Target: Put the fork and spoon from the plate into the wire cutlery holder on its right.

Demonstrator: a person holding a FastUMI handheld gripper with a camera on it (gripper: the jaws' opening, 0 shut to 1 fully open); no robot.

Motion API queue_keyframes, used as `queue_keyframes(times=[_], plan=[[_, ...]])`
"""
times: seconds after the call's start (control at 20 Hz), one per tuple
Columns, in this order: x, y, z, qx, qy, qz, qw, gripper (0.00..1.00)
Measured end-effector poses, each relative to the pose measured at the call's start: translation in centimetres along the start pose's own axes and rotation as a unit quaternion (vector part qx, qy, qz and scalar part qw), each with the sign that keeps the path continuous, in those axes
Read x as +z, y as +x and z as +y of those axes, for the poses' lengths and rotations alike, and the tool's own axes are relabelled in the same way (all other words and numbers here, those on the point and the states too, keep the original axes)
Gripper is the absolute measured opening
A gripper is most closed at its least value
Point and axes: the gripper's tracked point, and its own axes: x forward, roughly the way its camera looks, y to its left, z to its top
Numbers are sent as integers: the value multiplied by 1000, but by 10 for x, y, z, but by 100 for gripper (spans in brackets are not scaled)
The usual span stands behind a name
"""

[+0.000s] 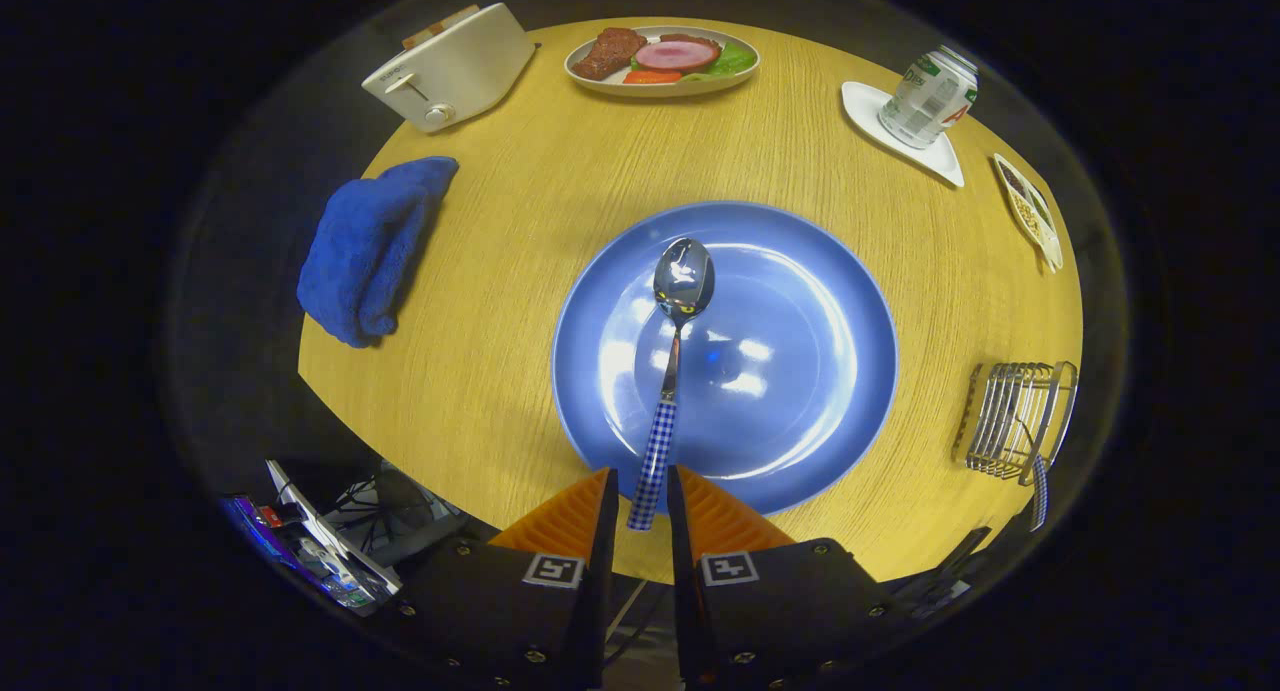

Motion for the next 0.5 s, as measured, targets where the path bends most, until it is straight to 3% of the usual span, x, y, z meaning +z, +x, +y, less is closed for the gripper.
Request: queue_keyframes(times=[0.35,0.4,0.5], plan=[[-3,22,-16,-18,-6,7,1000,28],[-5,25,-19,-20,-13,14,1000,17],[10,41,-25,-21,-20,7,1000,17]])
